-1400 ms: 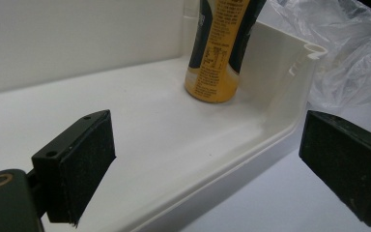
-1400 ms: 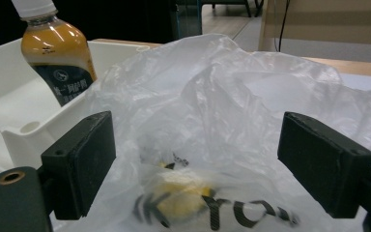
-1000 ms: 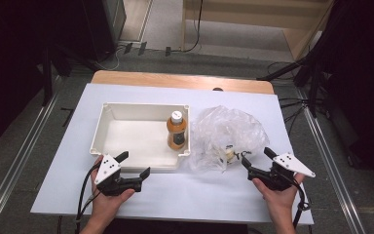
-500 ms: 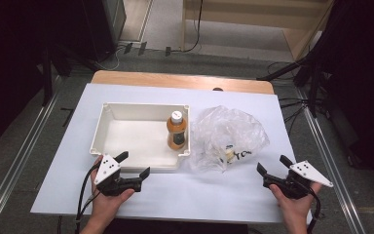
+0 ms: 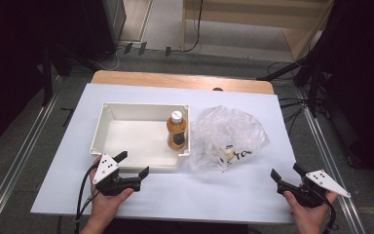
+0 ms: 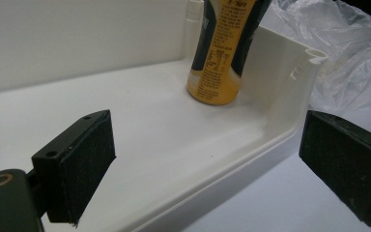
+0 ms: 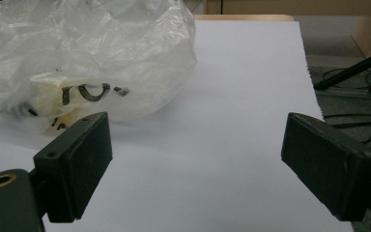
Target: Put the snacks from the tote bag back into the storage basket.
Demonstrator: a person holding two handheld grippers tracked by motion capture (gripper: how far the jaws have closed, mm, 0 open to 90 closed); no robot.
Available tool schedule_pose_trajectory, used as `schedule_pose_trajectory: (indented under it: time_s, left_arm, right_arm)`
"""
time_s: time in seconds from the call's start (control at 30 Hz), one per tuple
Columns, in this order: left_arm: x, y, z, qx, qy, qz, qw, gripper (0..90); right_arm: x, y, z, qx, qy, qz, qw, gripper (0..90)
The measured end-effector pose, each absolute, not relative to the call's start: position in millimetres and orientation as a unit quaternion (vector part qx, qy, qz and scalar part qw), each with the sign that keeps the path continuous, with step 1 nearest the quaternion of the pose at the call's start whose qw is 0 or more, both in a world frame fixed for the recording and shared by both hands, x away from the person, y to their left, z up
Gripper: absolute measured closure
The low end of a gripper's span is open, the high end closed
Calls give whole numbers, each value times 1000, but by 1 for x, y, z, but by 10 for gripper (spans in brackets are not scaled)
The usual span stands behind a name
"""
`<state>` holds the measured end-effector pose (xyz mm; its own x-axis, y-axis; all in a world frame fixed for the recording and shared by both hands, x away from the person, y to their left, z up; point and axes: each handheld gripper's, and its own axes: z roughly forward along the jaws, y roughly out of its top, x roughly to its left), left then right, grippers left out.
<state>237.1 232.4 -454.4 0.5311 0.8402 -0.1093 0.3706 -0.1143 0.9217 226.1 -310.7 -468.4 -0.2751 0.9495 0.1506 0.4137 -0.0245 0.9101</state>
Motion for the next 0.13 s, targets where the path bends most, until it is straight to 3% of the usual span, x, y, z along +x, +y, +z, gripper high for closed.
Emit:
schedule_pose_trajectory:
  time_s: [0.13]
  left_arm:
    - [238, 233, -454, 710, 429, 229, 509, 58]
  right_arm:
    - [225, -316, -469, 540, 632, 479, 284, 127]
